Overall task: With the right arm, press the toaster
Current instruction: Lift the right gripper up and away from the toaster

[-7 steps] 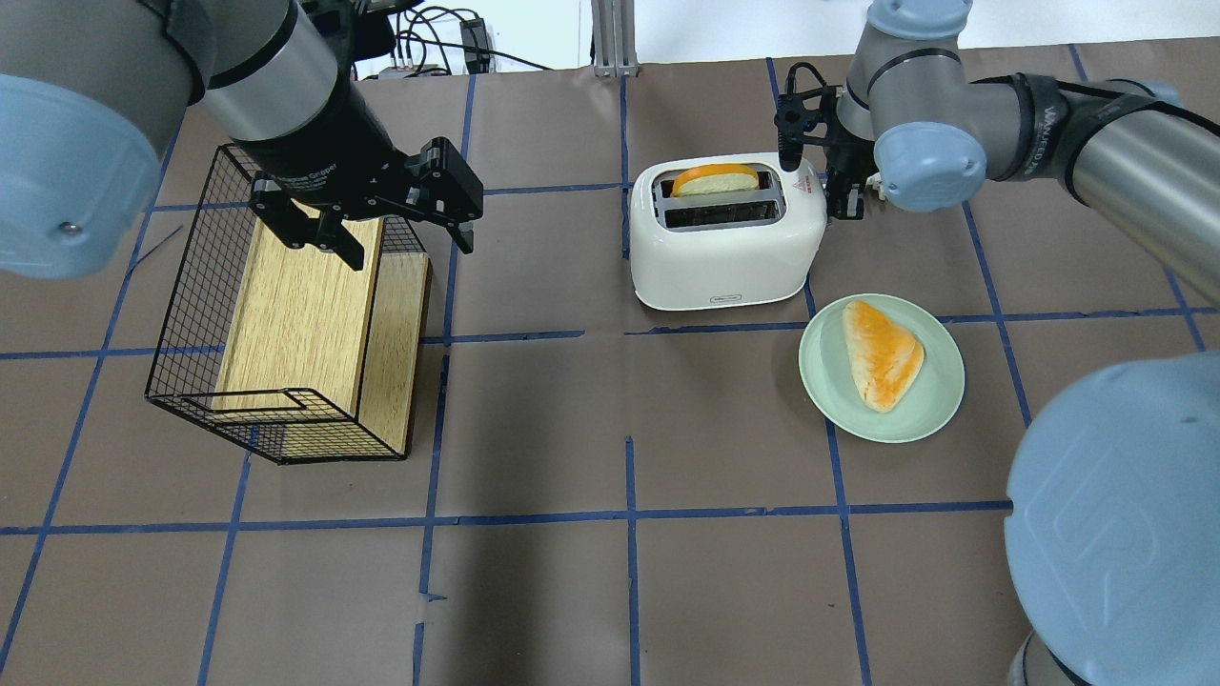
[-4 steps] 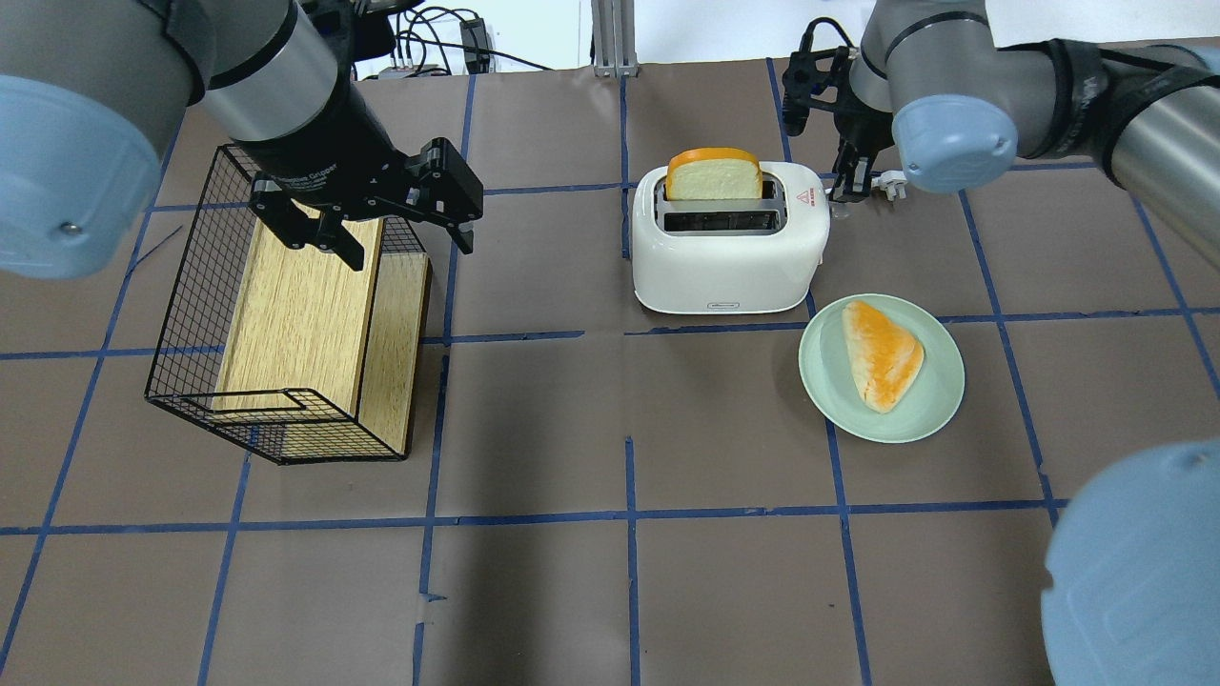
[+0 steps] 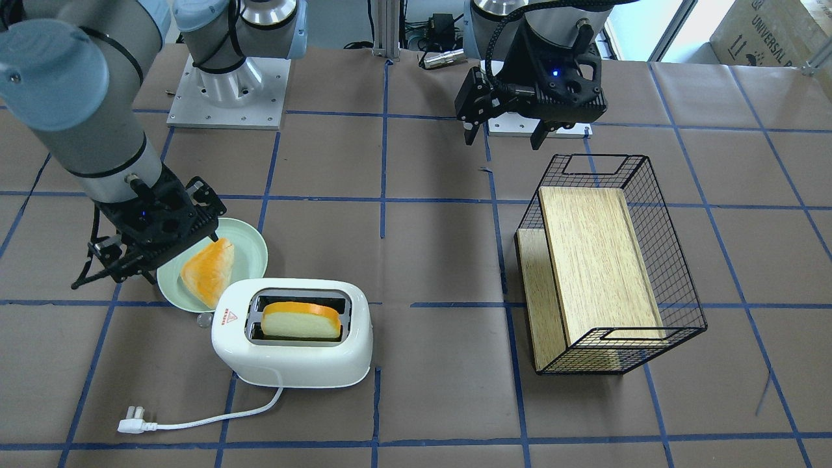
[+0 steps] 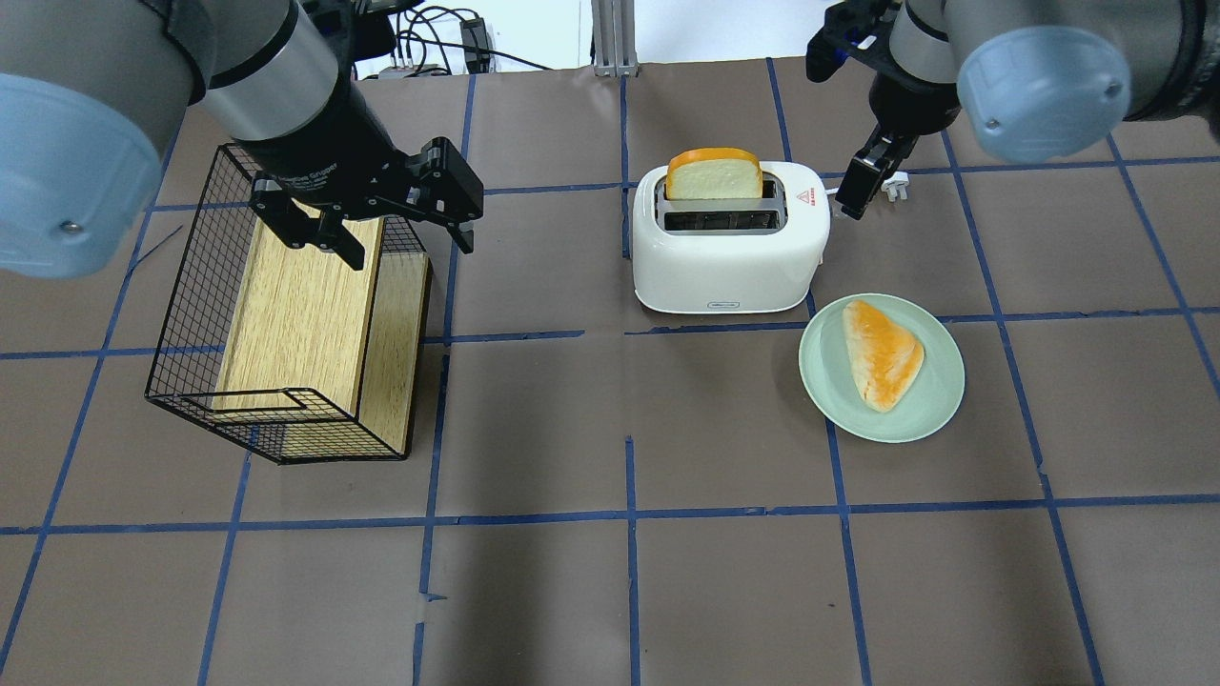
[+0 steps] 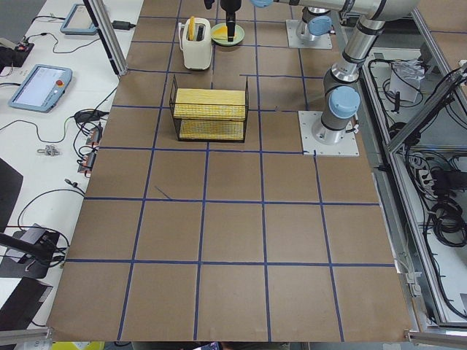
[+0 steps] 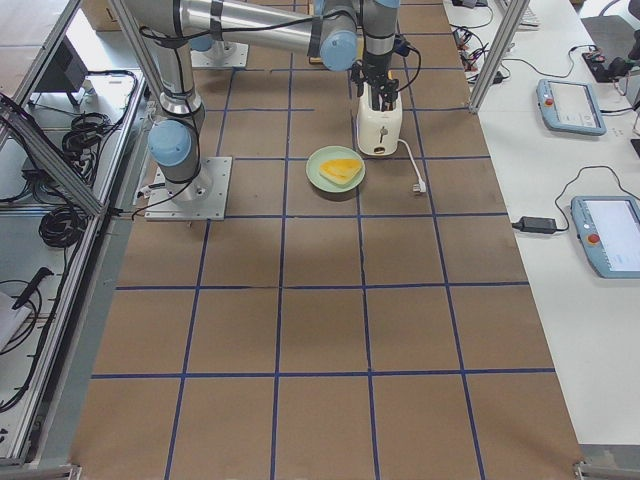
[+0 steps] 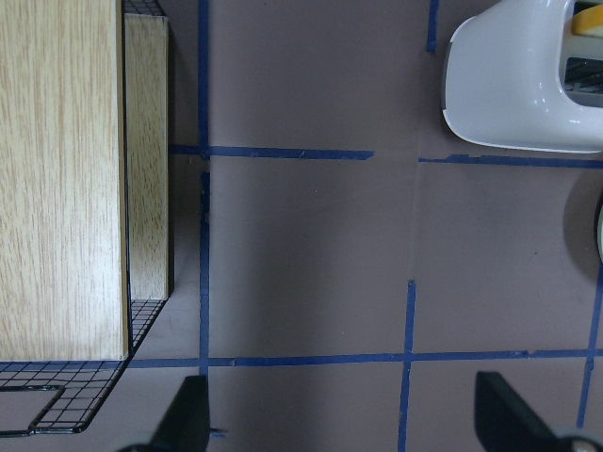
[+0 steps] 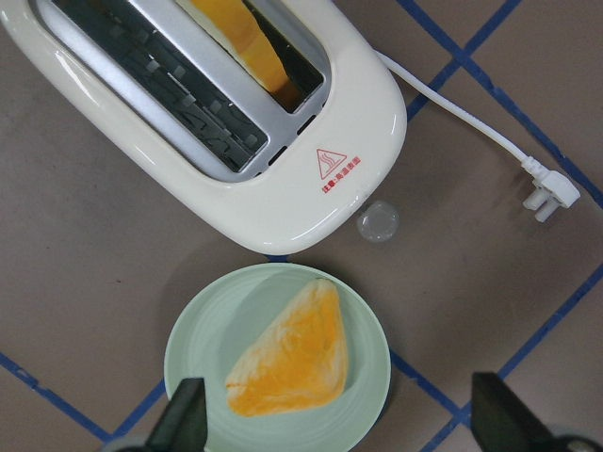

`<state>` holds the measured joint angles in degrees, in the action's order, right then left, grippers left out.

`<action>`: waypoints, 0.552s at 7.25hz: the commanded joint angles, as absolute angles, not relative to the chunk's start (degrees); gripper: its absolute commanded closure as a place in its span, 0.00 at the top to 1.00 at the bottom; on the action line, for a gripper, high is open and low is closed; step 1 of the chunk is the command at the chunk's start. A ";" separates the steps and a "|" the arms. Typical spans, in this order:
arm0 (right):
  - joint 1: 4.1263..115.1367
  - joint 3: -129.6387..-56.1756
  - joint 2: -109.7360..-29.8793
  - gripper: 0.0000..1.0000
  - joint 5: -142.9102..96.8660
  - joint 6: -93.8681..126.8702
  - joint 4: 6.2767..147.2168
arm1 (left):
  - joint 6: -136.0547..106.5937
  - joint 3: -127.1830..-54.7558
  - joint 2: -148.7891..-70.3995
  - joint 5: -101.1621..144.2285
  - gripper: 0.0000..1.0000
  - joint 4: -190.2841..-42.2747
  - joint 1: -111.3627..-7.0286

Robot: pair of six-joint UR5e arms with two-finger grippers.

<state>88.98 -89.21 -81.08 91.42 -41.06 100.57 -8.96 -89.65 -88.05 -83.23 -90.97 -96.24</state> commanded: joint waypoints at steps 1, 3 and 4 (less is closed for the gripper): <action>89.47 -89.30 -86.81 1.00 91.06 -30.46 94.25 | -8.96 -89.65 -88.07 -83.23 1.00 -90.97 -96.24; 90.87 -89.39 -89.72 1.00 90.70 -20.81 90.54 | -8.96 -89.65 -88.07 -83.23 1.00 -90.97 -96.24; 92.62 -89.82 -91.22 1.00 90.96 -17.44 89.57 | -8.96 -89.65 -88.07 -83.23 1.00 -90.97 -96.24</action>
